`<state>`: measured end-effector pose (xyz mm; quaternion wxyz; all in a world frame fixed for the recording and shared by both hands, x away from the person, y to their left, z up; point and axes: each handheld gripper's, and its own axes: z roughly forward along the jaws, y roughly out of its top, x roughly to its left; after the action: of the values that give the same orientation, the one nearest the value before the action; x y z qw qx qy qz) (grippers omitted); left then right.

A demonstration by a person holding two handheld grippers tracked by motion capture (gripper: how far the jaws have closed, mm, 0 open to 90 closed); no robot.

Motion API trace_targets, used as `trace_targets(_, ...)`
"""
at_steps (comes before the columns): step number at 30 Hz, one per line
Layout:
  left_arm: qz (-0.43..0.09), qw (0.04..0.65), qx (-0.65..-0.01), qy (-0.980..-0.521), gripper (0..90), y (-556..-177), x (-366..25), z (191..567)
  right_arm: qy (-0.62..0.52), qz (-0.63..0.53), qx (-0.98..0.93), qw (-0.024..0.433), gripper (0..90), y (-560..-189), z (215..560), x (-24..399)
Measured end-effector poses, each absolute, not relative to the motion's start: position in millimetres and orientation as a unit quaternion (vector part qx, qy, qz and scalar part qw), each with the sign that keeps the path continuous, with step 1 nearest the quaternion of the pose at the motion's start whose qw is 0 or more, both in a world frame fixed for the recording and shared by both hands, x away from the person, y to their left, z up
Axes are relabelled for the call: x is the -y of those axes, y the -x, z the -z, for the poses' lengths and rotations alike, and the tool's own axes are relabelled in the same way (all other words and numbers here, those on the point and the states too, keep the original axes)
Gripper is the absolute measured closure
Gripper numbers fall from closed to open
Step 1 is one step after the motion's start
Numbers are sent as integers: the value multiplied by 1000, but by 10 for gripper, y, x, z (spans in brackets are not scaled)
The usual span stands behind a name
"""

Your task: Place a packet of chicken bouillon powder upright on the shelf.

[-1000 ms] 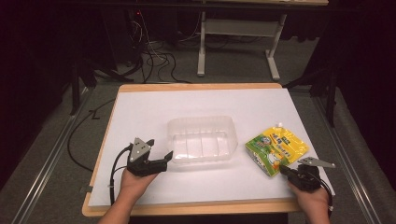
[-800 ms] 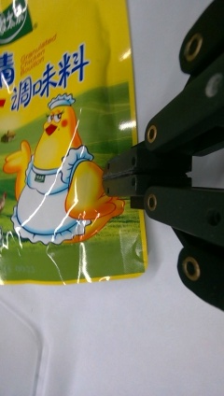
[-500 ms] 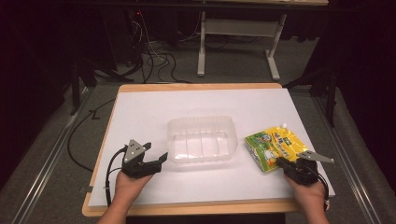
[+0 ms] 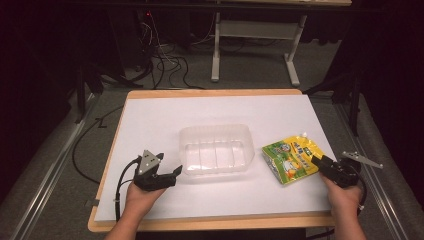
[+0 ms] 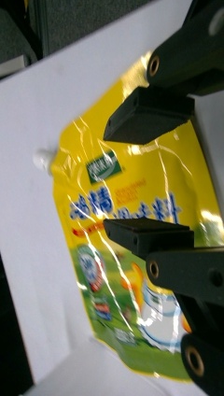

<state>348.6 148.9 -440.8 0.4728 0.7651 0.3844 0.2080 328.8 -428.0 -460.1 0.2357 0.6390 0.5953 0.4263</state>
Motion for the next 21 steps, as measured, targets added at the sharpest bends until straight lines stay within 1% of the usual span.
trace_targets(1,-208,471,-385,-766,207,-3485,-1482,4416,-647,-426,-586,239,433,-3327,4597,4360)
trace_targets(2,-208,471,-385,-766,207,-3485,-1482,4416,-647,-426,-586,239,433,-3327,4597,4360)
trace_targets(3,-207,470,-383,-767,207,-3482,-1482,4419,-659,-429,-571,235,394,-3360,4601,4442)
trace_targets(7,-207,475,-381,-766,207,-3477,-1479,4421,-669,-425,-563,234,378,-3406,4635,4543)
trace_targets(8,-207,476,-380,-766,209,-3478,-1475,4423,-689,-429,-546,209,365,-3438,4691,4624)
trace_targets(9,-207,475,-379,-767,209,-3479,-1473,4425,-690,-429,-545,207,353,-3449,4715,4662)
trace_targets(11,-206,474,-378,-768,209,-3483,-1468,4431,-697,-429,-537,201,353,-3453,4741,4697)
trace_targets(13,-207,476,-377,-768,209,-3482,-1462,4434,-707,-441,-522,183,353,-3456,4762,4756)
trace_targets(15,-206,477,-375,-768,209,-3479,-1456,4435,-711,-436,-521,180,368,-3456,4757,4776)
trace_targets(16,-207,476,-373,-769,209,-3477,-1449,4437,-719,-437,-517,158,373,-3472,4781,4793)
trace_targets(17,-207,476,-373,-769,209,-3477,-1449,4437,-717,-440,-518,158,393,-3474,4782,4800)
trace_targets(21,-206,477,-370,-770,210,-3472,-1443,4438,-716,-443,-520,146,422,-3490,4786,4790)
